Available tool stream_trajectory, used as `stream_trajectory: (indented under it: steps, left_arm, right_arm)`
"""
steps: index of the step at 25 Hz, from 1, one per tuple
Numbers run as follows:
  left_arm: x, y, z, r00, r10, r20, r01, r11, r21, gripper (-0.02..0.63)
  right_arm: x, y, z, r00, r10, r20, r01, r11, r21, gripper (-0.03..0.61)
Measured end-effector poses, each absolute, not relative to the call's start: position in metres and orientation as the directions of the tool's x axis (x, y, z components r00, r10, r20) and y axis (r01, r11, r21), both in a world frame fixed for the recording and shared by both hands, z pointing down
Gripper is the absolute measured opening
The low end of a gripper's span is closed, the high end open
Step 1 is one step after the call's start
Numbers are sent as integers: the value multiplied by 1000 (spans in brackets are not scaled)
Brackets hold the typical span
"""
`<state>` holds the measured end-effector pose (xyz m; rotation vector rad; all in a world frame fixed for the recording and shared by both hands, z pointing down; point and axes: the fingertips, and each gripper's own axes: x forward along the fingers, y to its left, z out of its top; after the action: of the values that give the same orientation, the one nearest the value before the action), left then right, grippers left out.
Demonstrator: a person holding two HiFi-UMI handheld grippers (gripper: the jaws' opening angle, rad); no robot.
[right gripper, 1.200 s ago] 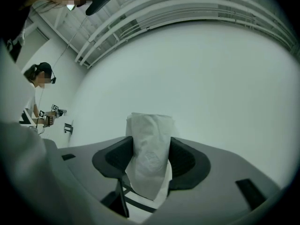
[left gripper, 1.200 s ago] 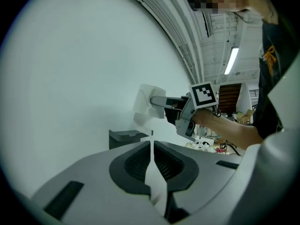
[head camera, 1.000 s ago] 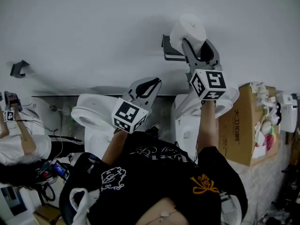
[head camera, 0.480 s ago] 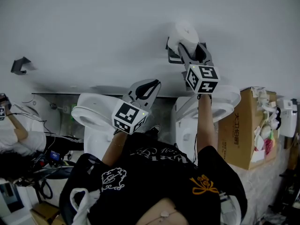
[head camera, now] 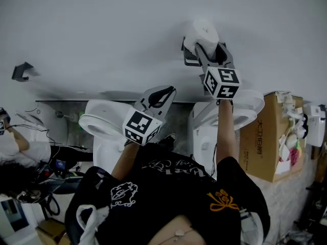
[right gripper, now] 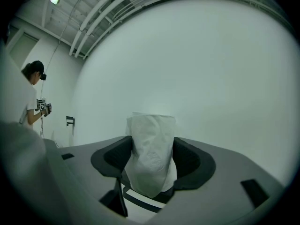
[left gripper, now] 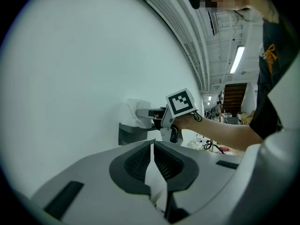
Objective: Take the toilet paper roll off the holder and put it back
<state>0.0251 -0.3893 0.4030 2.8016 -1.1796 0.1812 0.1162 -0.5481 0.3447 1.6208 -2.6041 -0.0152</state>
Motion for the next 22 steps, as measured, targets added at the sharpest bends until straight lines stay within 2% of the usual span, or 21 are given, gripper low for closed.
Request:
stream_trajectory:
  steps: [3,13,18,22]
  left_arm:
    - [22,-387,403,691,-707,150,-719,-694,45,35]
    - [18,-369,402,694,-704,150,-717,-695,54,35]
    - [22,-347,403,709,-690,146,-702,-710,56,35]
    - [26,-321,400,725,-675,135,-686,-726,53,35]
  right_arm:
    - [118,-543,343,-428,-901,68,-900,432,62,296]
    - [123,-469,352,-450,-891,55,-893,450,-16,296]
    - [117,-414,375,-471,-877,96,-882,469,-44,296]
    - [117,-371,395,-462,-877,135,-887,456,-77,256]
